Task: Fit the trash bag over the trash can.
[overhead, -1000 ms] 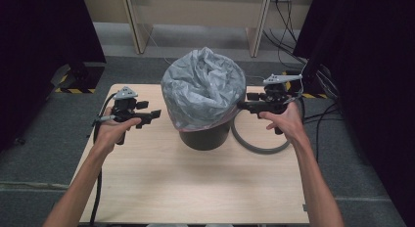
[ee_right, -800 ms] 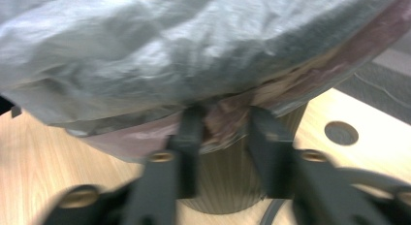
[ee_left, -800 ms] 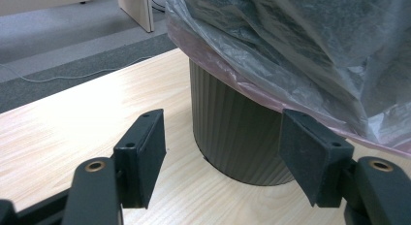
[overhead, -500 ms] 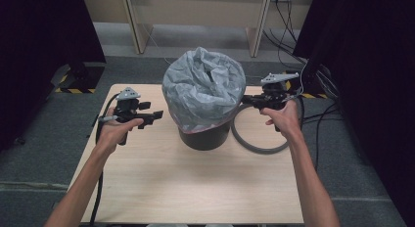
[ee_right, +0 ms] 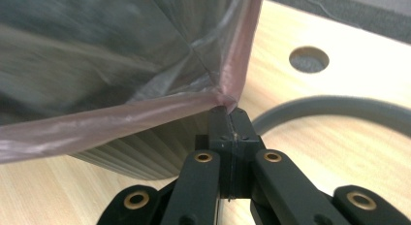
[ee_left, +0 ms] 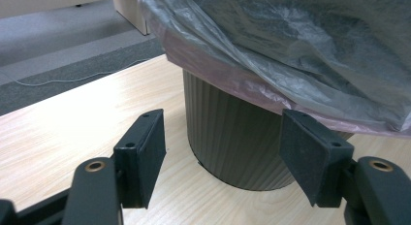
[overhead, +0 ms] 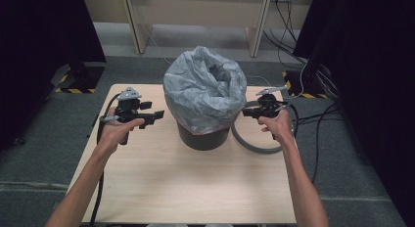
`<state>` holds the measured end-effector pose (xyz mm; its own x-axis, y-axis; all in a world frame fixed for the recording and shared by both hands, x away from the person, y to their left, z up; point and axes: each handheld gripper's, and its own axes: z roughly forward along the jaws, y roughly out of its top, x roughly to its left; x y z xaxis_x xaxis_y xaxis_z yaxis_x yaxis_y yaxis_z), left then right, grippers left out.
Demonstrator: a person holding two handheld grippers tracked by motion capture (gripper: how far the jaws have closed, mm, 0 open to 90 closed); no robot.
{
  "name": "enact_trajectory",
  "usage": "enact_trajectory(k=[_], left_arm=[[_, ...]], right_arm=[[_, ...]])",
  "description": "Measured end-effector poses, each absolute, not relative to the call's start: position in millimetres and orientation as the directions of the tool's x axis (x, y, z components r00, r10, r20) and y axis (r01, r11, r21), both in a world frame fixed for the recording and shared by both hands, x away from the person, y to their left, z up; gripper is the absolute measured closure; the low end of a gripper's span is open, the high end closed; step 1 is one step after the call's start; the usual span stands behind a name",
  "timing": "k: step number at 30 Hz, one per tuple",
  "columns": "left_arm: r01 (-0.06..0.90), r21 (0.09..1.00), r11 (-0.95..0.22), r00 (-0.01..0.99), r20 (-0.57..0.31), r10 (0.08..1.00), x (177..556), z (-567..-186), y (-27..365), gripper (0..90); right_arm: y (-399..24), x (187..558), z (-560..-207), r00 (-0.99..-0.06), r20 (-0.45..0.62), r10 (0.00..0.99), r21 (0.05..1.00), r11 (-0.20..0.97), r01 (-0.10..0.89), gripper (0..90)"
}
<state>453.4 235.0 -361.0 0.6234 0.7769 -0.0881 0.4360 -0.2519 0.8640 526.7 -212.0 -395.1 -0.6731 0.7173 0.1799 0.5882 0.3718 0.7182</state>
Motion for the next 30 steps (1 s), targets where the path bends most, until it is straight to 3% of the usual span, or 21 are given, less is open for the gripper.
enact_trajectory(k=[5, 11, 16, 22, 25, 30], left_arm=[[0.436, 0.865, -0.249, 0.623, -0.09, 0.777, 453, -361, 236, 33.5], [0.433, 0.87, -0.236, 0.613, -0.092, 0.785, 452, -358, 242, 33.1], [0.436, 0.872, -0.223, 0.602, -0.098, 0.792, 454, -358, 245, 33.0], [0.437, 0.87, -0.228, 0.603, -0.096, 0.792, 455, -358, 244, 32.9], [0.439, 0.87, -0.226, 0.601, -0.096, 0.794, 455, -358, 245, 32.9], [0.437, 0.87, -0.228, 0.602, -0.095, 0.793, 454, -358, 245, 32.9]], right_arm=[[-220, 523, -392, -0.655, 0.188, 0.732, 0.74, 0.333, 0.585, 89.2], [-233, 504, -355, -0.629, 0.152, 0.762, 0.811, 0.268, 0.52, 56.2], [-230, 480, -328, -0.702, 0.131, 0.7, 0.854, 0.28, 0.439, 43.6], [-208, 459, -317, -0.767, 0.115, 0.631, 0.861, 0.322, 0.394, 34.6], [-201, 456, -314, -0.779, 0.114, 0.617, 0.863, 0.328, 0.385, 37.7], [-200, 459, -313, -0.779, 0.093, 0.62, 0.86, 0.344, 0.377, 61.9]])
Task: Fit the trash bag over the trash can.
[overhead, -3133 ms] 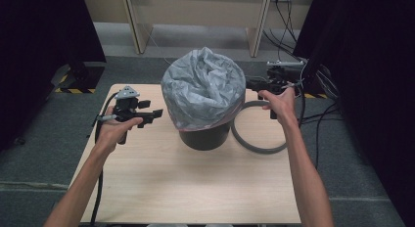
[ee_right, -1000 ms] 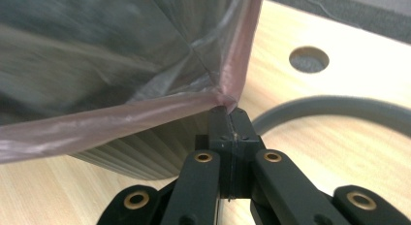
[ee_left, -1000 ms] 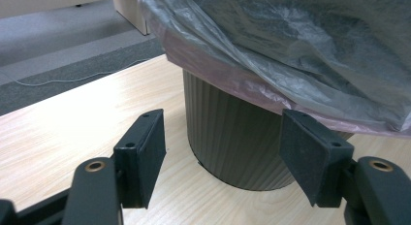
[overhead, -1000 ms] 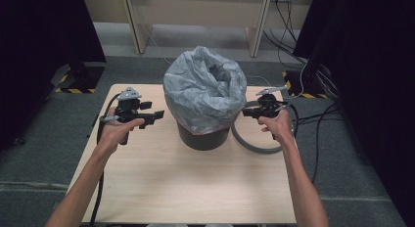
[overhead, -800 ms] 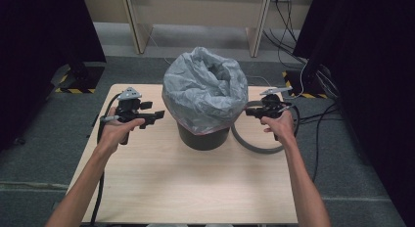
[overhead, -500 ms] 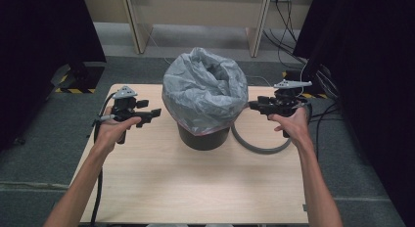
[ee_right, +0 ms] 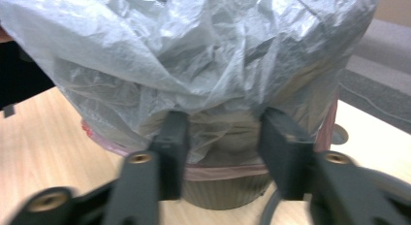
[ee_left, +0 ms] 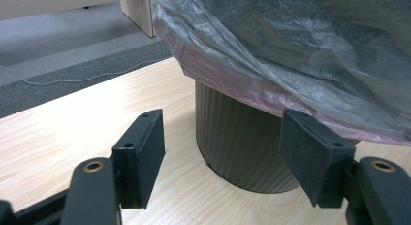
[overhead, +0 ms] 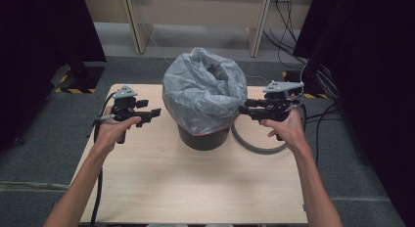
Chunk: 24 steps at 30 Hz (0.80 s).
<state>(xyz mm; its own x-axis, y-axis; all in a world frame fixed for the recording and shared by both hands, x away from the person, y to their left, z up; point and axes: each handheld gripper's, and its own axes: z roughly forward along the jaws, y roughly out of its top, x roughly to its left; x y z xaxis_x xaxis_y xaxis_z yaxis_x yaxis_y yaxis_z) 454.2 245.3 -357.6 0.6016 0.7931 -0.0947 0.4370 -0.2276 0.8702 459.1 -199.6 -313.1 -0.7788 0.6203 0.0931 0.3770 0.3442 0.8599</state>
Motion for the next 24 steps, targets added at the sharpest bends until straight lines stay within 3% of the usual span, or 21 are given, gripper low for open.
enact_trajectory(k=[2, 5, 14, 24], left_arm=[[0.436, 0.871, -0.225, 0.6, -0.096, 0.794, 454, -358, 246, 32.9], [0.438, 0.871, -0.225, 0.6, -0.096, 0.794, 455, -357, 246, 32.9], [0.424, 0.878, -0.224, 0.613, -0.095, 0.784, 453, -353, 243, 32.8], [0.376, 0.902, -0.214, 0.694, -0.121, 0.709, 448, -349, 230, 31.2]], right_arm=[[-201, 462, -313, -0.776, 0.077, 0.626, 0.868, 0.341, 0.361, 71.2], [-201, 472, -312, -0.753, 0.07, 0.654, 0.875, 0.322, 0.361, 74.5], [-204, 517, -317, -0.645, 0.082, 0.76, 0.874, 0.257, 0.413, 70.1], [-203, 519, -318, -0.633, 0.089, 0.769, 0.875, 0.243, 0.418, 66.6]])
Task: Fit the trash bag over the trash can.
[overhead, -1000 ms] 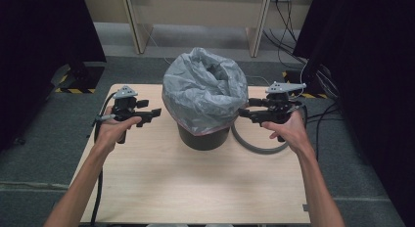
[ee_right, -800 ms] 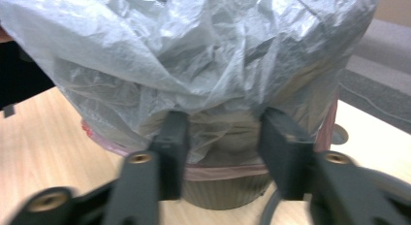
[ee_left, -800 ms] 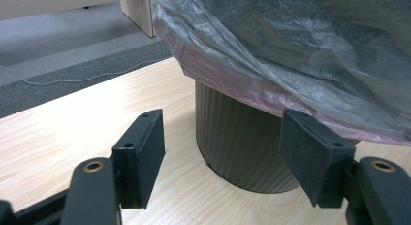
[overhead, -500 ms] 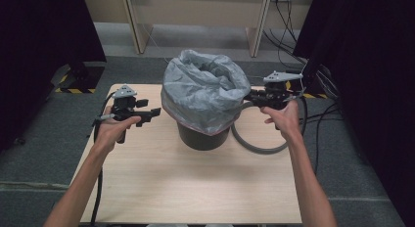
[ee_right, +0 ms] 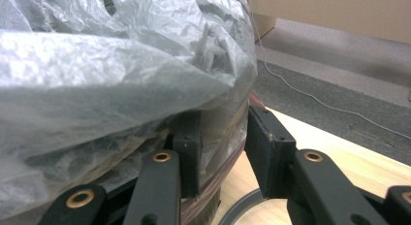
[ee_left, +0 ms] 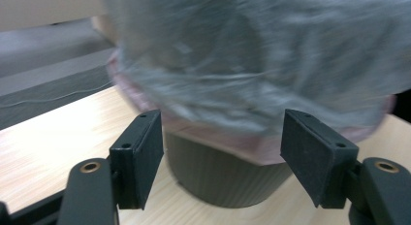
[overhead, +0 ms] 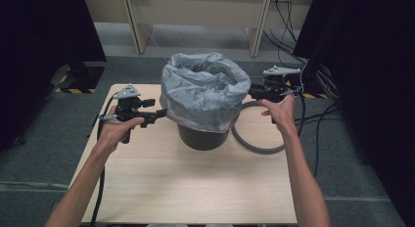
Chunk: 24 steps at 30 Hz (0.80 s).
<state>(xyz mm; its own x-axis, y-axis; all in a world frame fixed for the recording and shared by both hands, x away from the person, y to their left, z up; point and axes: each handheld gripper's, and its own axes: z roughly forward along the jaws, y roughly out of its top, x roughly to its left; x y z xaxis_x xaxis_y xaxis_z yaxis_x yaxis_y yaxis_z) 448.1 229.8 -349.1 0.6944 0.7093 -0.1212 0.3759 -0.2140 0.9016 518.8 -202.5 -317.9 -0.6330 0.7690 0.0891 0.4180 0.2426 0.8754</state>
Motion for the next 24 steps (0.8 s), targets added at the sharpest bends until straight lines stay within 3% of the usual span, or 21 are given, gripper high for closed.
enact_trajectory(k=[7, 12, 14, 15, 18, 24], left_arm=[[0.357, 0.901, -0.249, 0.732, -0.104, 0.674, 453, -350, 209, 30.6], [0.322, 0.907, -0.272, 0.786, -0.096, 0.611, 456, -354, 206, 60.8], [0.31, 0.912, -0.27, 0.786, -0.086, 0.613, 455, -354, 208, 80.0], [0.312, 0.913, -0.262, 0.789, -0.095, 0.607, 455, -355, 208, 83.6], [0.303, 0.906, -0.296, 0.792, -0.067, 0.606, 454, -356, 206, 89.1], [0.324, 0.861, -0.392, 0.789, -0.017, 0.614, 455, -384, 201, 89.7]], right_arm=[[-202, 518, -319, -0.634, 0.091, 0.768, 0.874, 0.243, 0.42, 65.1], [-202, 517, -319, -0.637, 0.091, 0.766, 0.874, 0.246, 0.42, 64.6], [-202, 518, -319, -0.637, 0.091, 0.766, 0.873, 0.246, 0.421, 64.4], [-202, 518, -319, -0.636, 0.091, 0.766, 0.873, 0.246, 0.421, 64.4], [-201, 518, -319, -0.635, 0.095, 0.766, 0.874, 0.241, 0.422, 64.4], [-202, 517, -319, -0.636, 0.094, 0.766, 0.874, 0.243, 0.422, 64.5]])
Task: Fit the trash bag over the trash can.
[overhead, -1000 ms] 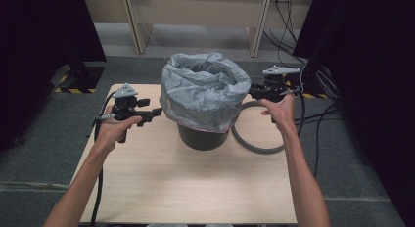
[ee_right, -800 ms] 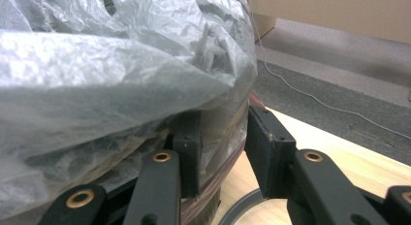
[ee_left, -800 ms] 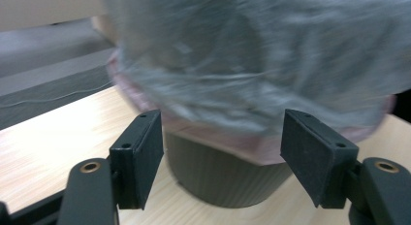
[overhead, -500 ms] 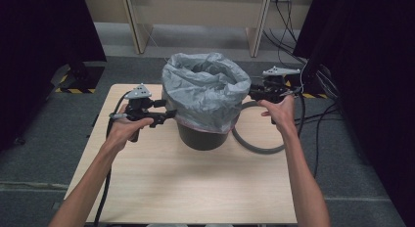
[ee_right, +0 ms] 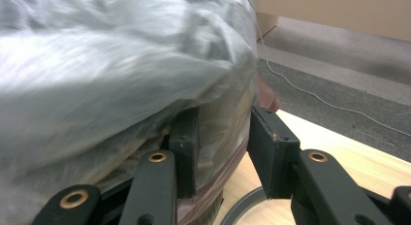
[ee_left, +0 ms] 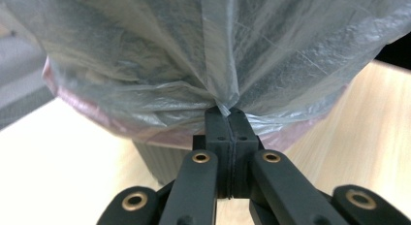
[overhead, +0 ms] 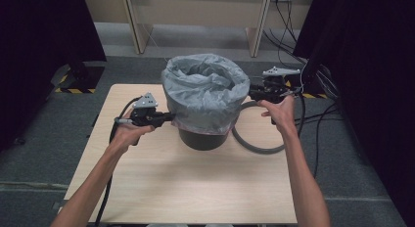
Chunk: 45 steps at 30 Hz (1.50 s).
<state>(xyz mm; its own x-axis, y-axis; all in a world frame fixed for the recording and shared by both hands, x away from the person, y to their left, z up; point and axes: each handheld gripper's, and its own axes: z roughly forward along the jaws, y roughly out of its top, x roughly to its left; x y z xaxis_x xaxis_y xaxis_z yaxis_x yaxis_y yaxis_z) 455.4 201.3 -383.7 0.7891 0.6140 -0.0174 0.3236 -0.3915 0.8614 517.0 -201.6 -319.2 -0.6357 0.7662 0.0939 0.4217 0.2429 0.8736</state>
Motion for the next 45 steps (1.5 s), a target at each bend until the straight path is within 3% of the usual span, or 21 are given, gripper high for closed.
enact_trajectory(k=[5, 11, 24, 27, 34, 37, 45], left_arm=[[0.348, 0.837, -0.422, 0.774, -0.003, 0.633, 460, -410, 197, 89.6], [0.36, 0.778, -0.515, 0.749, 0.088, 0.657, 468, -437, 190, 89.6], [0.406, 0.769, -0.494, 0.73, 0.053, 0.682, 477, -465, 196, 85.7], [0.406, 0.77, -0.492, 0.73, 0.051, 0.682, 475, -464, 198, 81.1], [0.405, 0.819, -0.407, 0.686, 0.022, 0.727, 467, -451, 215, 49.2], [0.4, 0.835, -0.378, 0.68, 0.006, 0.733, 456, -445, 222, 39.9], [0.457, 0.799, -0.391, 0.676, -0.026, 0.737, 423, -461, 234, 26.8]], right_arm=[[-200, 516, -321, -0.637, 0.091, 0.765, 0.868, 0.253, 0.427, 64.6], [-199, 520, -330, -0.635, 0.101, 0.766, 0.858, 0.256, 0.445, 65.0], [-204, 518, -350, -0.63, 0.106, 0.769, 0.833, 0.278, 0.479, 65.0], [-205, 519, -355, -0.625, 0.11, 0.773, 0.825, 0.28, 0.492, 65.0], [-218, 514, -346, -0.605, 0.121, 0.787, 0.843, 0.24, 0.481, 61.4], [-225, 510, -334, -0.583, 0.132, 0.802, 0.859, 0.2, 0.471, 57.2], [-224, 504, -300, -0.589, 0.126, 0.798, 0.894, 0.166, 0.416, 52.6]])
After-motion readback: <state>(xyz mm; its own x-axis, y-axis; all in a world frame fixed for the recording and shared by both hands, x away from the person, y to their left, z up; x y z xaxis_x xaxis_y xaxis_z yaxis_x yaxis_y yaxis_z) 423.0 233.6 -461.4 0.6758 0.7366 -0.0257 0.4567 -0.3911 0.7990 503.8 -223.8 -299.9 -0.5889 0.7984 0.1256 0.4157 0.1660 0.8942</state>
